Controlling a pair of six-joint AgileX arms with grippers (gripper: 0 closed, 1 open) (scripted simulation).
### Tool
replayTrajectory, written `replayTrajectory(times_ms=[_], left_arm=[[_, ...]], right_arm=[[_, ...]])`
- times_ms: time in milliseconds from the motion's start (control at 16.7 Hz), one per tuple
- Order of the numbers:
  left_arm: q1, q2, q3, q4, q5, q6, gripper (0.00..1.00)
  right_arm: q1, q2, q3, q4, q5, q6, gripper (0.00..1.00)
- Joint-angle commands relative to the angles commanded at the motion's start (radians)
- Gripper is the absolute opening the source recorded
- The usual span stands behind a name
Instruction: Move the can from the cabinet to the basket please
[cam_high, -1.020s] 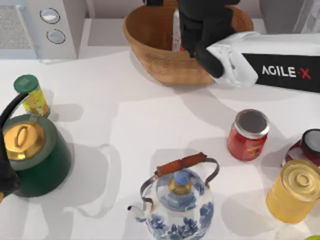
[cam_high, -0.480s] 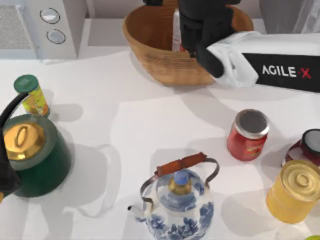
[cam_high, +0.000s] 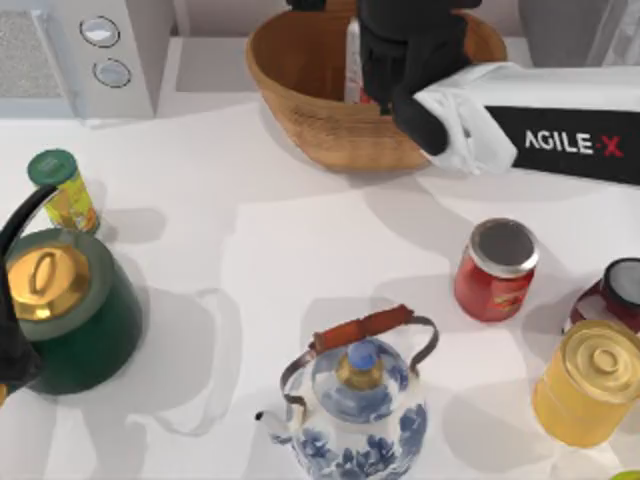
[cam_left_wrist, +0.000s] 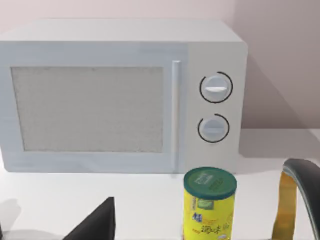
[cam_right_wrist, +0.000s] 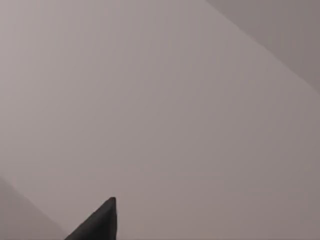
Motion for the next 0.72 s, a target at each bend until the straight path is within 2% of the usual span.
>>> replayTrajectory(times_ms=[420,720], left_arm=[[0.0,0.0,0.0,0.0,0.0,0.0,1.0],[0.0,0.0,0.0,0.0,0.0,0.0,1.0]], right_arm=[[0.0,-0.007,-0.006,-0.002,-0.002,0.0,1.0],[-0.046,-0.161,-0.123,-0.048,-0.046,0.0,1.0]])
